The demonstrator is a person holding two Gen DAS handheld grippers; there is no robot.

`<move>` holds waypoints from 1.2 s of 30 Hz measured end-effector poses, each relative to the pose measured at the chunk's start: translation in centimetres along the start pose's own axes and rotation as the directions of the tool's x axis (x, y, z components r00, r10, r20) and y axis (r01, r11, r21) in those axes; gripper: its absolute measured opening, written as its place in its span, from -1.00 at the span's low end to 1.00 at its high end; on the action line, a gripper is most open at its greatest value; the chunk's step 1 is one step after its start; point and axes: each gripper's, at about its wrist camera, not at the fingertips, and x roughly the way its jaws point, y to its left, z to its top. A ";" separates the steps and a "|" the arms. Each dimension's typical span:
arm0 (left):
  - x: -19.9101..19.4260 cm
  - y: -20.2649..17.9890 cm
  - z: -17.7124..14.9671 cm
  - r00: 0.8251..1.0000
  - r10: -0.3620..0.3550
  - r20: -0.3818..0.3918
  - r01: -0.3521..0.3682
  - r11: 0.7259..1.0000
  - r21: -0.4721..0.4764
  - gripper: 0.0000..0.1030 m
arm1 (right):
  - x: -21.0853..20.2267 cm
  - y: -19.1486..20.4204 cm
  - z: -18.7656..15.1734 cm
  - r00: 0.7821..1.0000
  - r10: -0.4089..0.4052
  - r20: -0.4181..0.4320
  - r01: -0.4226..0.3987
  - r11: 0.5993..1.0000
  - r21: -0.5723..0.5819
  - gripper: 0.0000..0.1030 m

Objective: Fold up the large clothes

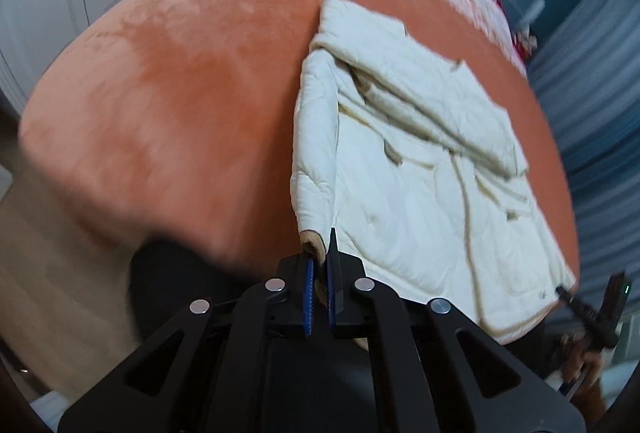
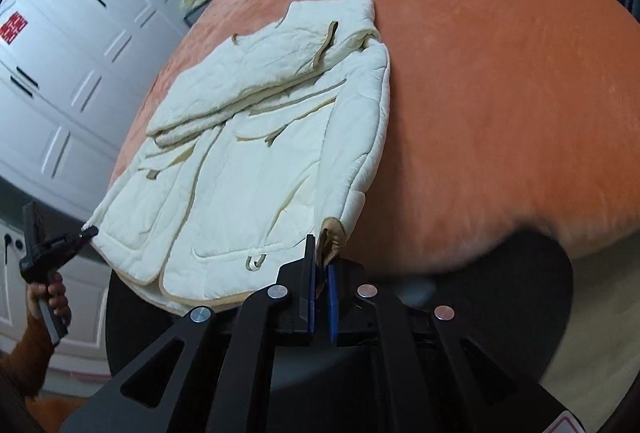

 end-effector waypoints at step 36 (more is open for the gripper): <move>12.4 -4.5 18.8 0.958 0.198 0.206 -0.176 0.977 -0.120 -0.76 | 8.5 -2.0 19.8 0.884 -0.076 0.461 -0.105 0.929 0.355 -0.66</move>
